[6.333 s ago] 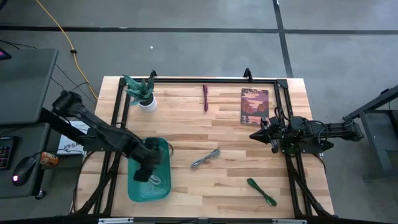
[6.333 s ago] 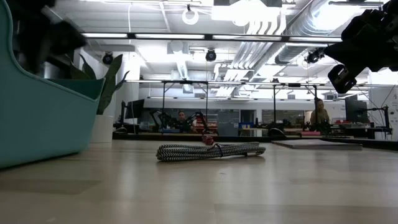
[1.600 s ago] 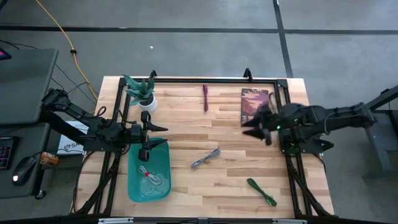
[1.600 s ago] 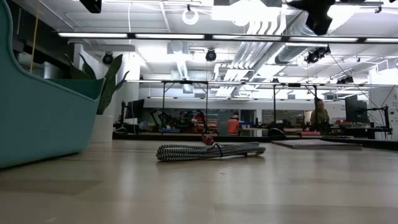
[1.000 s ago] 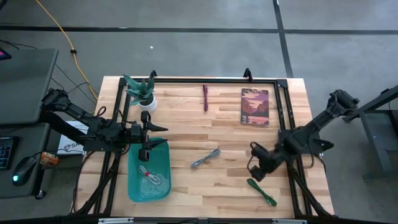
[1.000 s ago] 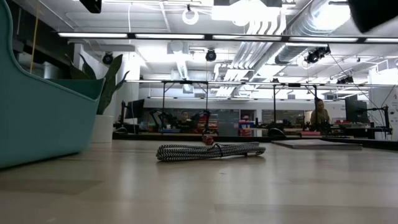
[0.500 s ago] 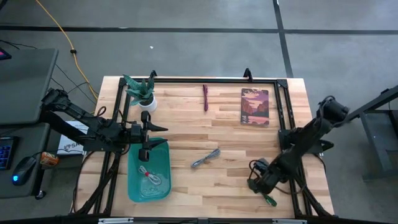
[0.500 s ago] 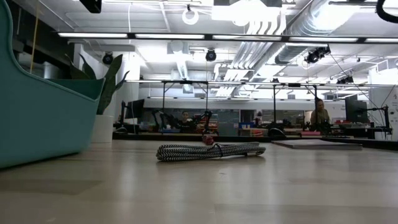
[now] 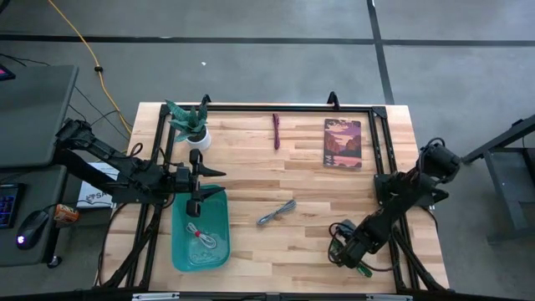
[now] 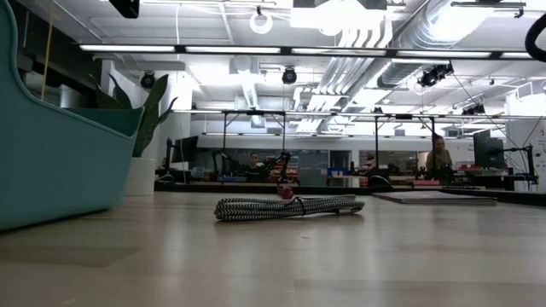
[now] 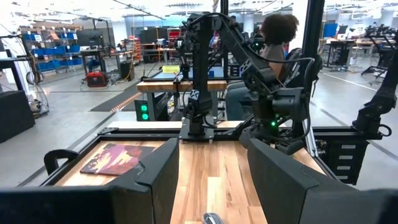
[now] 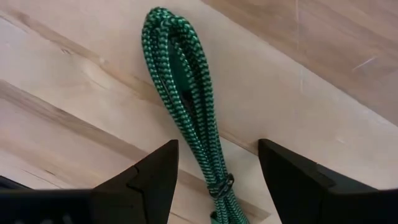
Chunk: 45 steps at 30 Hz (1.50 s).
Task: Pick and place USB-C Cables
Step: Put the green black charger cable into the green bin
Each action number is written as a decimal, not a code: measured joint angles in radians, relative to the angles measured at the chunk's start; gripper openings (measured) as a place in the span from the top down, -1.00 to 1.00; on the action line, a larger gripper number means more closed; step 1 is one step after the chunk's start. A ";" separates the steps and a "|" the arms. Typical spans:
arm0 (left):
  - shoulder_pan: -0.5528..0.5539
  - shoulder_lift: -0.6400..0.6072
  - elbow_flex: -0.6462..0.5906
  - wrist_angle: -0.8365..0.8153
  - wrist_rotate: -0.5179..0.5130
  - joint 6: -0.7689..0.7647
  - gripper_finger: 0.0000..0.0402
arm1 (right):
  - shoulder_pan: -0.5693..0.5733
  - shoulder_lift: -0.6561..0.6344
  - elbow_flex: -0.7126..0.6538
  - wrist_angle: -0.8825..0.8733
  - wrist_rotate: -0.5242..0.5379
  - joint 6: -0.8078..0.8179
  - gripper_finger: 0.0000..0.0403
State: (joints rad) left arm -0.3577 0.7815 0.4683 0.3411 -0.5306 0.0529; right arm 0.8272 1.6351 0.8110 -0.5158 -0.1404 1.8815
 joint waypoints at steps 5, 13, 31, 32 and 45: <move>0.000 0.000 0.000 0.000 0.000 0.000 0.15 | 0.001 0.007 -0.001 -0.004 0.022 0.002 -0.08; 0.000 0.000 0.000 -0.001 0.000 0.000 0.15 | 0.001 0.009 -0.002 -0.014 0.028 -0.006 -0.08; 0.000 0.000 0.000 -0.001 0.000 -0.023 0.15 | 0.002 0.011 -0.005 -0.074 0.019 -0.070 0.91; 0.000 0.000 0.000 -0.001 0.000 -0.023 0.15 | 0.002 0.011 -0.005 -0.078 0.019 -0.080 0.94; 0.000 0.000 0.000 -0.001 0.000 -0.008 0.15 | -0.033 -0.079 -0.014 -0.093 0.109 -0.364 0.96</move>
State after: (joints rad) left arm -0.3576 0.7815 0.4683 0.3405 -0.5304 0.0451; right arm 0.7945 1.5561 0.7971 -0.6085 -0.0318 1.5176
